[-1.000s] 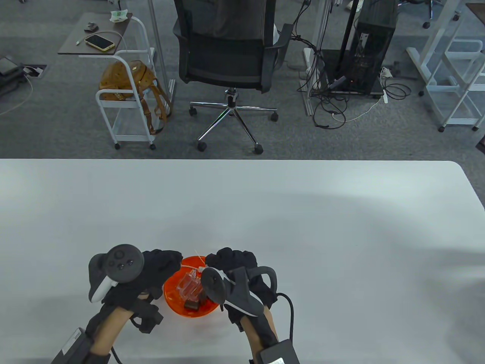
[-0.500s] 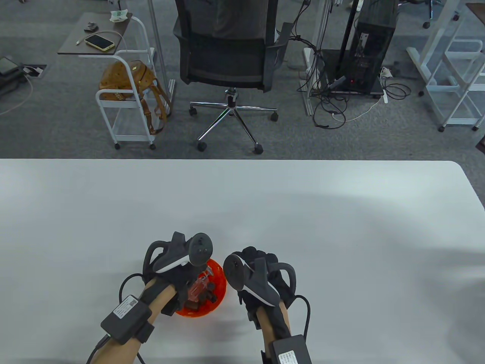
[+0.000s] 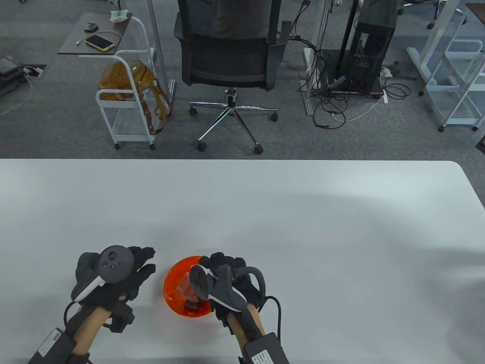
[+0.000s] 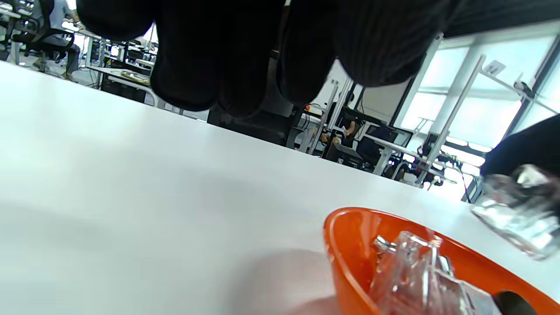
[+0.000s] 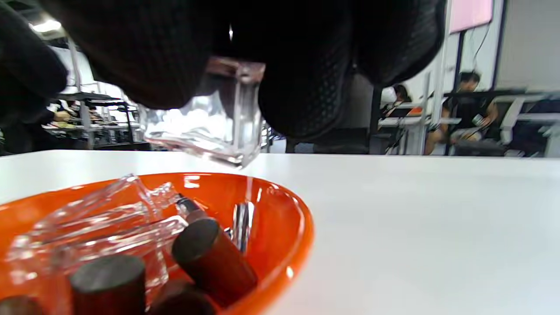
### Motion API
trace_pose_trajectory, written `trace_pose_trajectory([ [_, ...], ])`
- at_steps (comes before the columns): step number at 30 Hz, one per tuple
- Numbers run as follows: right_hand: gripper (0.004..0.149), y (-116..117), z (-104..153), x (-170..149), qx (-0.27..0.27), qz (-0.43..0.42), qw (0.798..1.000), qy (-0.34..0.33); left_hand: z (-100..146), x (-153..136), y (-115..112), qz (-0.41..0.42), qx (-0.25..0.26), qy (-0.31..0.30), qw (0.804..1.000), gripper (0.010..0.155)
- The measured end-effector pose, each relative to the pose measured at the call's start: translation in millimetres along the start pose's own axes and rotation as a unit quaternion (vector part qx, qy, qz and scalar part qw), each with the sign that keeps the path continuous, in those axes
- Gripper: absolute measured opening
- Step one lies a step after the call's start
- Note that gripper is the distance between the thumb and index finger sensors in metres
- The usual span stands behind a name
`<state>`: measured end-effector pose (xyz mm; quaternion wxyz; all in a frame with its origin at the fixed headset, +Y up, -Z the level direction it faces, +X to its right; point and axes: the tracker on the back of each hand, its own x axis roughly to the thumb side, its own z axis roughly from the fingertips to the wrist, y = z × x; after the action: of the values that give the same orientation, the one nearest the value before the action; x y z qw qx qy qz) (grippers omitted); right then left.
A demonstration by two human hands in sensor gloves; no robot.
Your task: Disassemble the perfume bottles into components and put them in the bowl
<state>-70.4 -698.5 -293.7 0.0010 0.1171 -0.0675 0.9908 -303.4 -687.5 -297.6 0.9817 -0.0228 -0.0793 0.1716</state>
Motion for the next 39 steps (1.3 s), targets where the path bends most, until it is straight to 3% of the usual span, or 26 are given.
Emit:
trace_pose_trajectory([
  [4, 0.056, 12.5, -9.2, 12.6, 0.01, 0.057, 0.998, 0.027, 1.9, -12.2, -14.0, 0.019, -0.042, 0.01, 0.999, 0.061],
  [11, 0.057, 30.2, -12.0, 9.1, 0.04, 0.076, 0.996, 0.039, -1.2, -2.5, -19.5, 0.008, -0.026, -0.019, 0.999, 0.061],
  [21, 0.057, 12.9, -2.4, -17.6, 0.023, 0.006, 0.998, 0.052, 0.4, 1.9, -14.8, -0.003, -0.002, -0.033, 0.999, 0.061],
  [26, 0.056, -16.1, 5.9, -49.5, -0.055, -0.037, 0.995, 0.071, 7.1, -0.2, -3.4, -0.031, 0.039, -0.036, 0.998, 0.062],
  [31, 0.061, -35.8, 17.6, -80.0, -0.147, 0.003, 0.987, 0.072, 15.7, -0.7, 7.2, -0.096, 0.089, -0.032, 0.991, 0.064],
  [39, 0.065, -24.4, 28.8, -104.8, -0.202, 0.143, 0.967, 0.062, 20.7, 3.3, 12.1, -0.17, 0.132, -0.029, 0.976, 0.067],
])
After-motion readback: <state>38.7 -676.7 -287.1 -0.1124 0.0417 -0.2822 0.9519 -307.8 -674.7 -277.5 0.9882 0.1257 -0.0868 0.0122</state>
